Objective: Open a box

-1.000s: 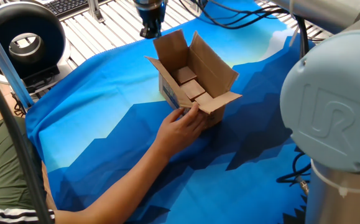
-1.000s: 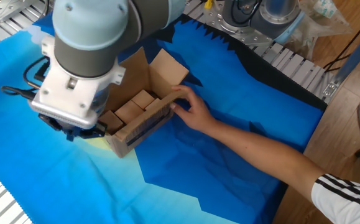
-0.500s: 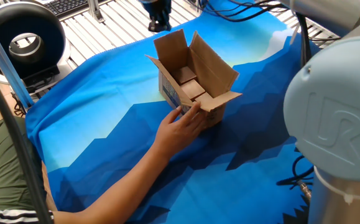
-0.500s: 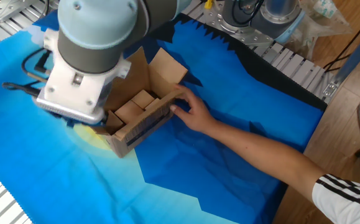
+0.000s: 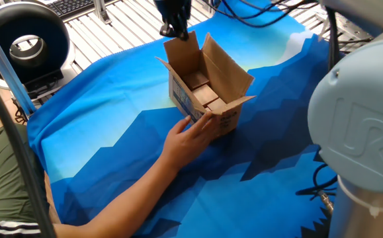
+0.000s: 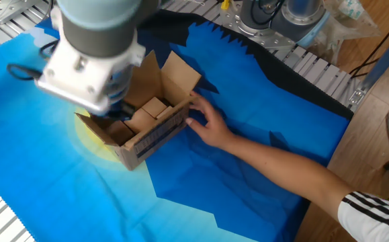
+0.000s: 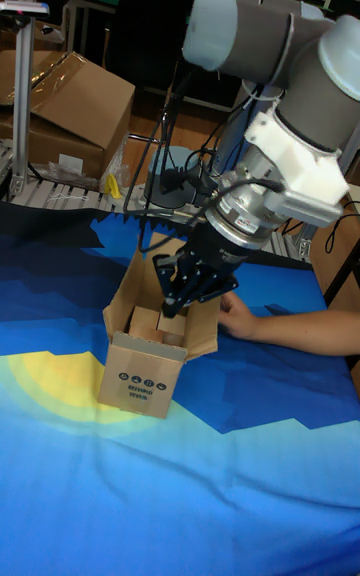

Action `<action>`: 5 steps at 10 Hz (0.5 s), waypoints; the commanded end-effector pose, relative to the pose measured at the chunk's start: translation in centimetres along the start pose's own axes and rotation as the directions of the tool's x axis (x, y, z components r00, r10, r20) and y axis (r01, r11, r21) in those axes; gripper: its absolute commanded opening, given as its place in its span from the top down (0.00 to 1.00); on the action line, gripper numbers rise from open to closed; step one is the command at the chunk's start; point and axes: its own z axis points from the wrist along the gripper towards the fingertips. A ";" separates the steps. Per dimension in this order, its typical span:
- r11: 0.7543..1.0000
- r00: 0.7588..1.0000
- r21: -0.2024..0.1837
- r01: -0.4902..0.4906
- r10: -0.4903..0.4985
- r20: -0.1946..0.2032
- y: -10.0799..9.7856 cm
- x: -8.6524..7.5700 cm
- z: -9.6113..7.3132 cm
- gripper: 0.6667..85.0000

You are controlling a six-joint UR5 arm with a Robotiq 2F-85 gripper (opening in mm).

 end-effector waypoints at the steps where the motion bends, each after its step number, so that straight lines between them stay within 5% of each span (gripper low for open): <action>1: 0.977 0.988 -0.150 -0.153 0.150 -0.033 2.7 3.0 0.2 0.99; 5: 0.926 0.949 -0.232 -0.298 0.314 0.034 2.6 1.9 2.7 0.99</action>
